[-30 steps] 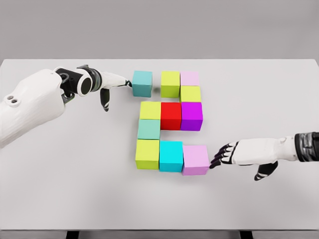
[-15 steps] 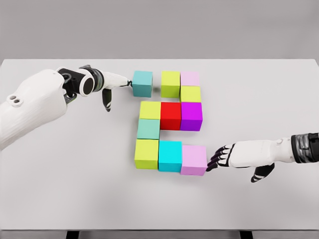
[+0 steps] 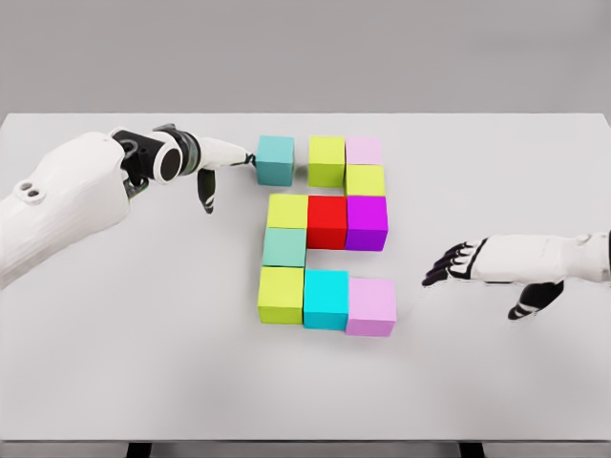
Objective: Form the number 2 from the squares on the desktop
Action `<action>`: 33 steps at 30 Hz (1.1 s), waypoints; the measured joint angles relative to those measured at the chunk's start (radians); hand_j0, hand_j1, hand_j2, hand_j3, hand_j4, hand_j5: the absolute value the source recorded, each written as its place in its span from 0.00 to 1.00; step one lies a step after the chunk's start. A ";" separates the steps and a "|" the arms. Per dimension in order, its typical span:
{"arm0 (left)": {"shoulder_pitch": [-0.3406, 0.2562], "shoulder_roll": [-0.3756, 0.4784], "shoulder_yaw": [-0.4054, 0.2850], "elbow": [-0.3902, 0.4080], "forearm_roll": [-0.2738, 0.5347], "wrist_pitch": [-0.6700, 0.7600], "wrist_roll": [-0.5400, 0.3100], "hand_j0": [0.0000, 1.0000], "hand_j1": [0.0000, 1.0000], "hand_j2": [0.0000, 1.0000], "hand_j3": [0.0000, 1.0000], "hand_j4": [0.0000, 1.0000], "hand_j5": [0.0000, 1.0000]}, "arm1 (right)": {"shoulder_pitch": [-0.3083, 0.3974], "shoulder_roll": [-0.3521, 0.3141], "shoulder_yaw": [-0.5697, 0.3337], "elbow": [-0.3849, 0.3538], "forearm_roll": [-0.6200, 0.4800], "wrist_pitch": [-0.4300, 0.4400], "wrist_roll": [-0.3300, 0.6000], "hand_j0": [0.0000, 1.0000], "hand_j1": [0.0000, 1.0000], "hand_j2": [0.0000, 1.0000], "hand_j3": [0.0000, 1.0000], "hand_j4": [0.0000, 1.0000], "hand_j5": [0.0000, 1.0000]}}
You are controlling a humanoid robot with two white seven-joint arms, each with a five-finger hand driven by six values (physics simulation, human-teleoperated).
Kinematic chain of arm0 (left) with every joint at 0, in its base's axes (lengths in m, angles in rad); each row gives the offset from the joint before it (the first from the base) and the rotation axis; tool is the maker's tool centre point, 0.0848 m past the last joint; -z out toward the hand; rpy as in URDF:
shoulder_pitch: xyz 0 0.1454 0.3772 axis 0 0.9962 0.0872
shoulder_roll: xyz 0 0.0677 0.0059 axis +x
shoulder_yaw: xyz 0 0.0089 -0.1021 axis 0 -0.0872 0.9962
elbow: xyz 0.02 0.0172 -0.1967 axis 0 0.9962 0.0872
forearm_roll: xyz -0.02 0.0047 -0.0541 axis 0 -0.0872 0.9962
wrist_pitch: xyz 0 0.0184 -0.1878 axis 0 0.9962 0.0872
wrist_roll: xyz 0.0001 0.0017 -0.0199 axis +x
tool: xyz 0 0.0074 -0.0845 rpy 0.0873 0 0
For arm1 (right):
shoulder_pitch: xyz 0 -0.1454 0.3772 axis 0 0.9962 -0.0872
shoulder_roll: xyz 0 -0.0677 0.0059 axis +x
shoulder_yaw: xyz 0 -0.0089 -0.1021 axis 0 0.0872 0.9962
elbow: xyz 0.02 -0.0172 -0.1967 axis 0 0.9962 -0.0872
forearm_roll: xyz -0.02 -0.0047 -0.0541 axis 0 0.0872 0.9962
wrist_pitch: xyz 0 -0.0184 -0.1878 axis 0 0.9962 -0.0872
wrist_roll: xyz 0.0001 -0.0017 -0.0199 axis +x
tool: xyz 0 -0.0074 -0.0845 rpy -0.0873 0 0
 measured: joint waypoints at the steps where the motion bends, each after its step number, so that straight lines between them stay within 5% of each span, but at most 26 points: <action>1: 0.000 -0.001 0.000 0.000 0.000 0.000 0.000 1.00 1.00 1.00 1.00 1.00 1.00 | 0.024 -0.004 -0.034 0.011 -0.042 -0.003 0.000 1.00 1.00 1.00 1.00 1.00 1.00; 5: 0.002 -0.005 0.000 0.000 0.000 0.000 0.000 1.00 1.00 1.00 1.00 1.00 1.00 | 0.121 -0.014 -0.182 0.049 -0.144 -0.005 0.000 1.00 1.00 1.00 1.00 1.00 1.00; 10: 0.000 -0.006 0.000 0.000 -0.001 0.000 0.000 1.00 1.00 1.00 1.00 1.00 1.00 | 0.143 -0.032 -0.284 0.059 -0.177 -0.005 0.000 1.00 1.00 1.00 1.00 1.00 1.00; 23: 0.005 -0.010 0.002 0.000 -0.014 0.002 0.000 1.00 1.00 1.00 1.00 1.00 1.00 | 0.215 0.046 -0.312 0.054 -0.174 -0.057 0.000 1.00 1.00 1.00 1.00 1.00 1.00; 33: 0.000 -0.005 0.005 0.033 -0.029 0.000 0.000 1.00 1.00 1.00 1.00 1.00 1.00 | 0.232 0.099 -0.340 0.117 -0.166 -0.079 0.000 1.00 1.00 1.00 1.00 1.00 1.00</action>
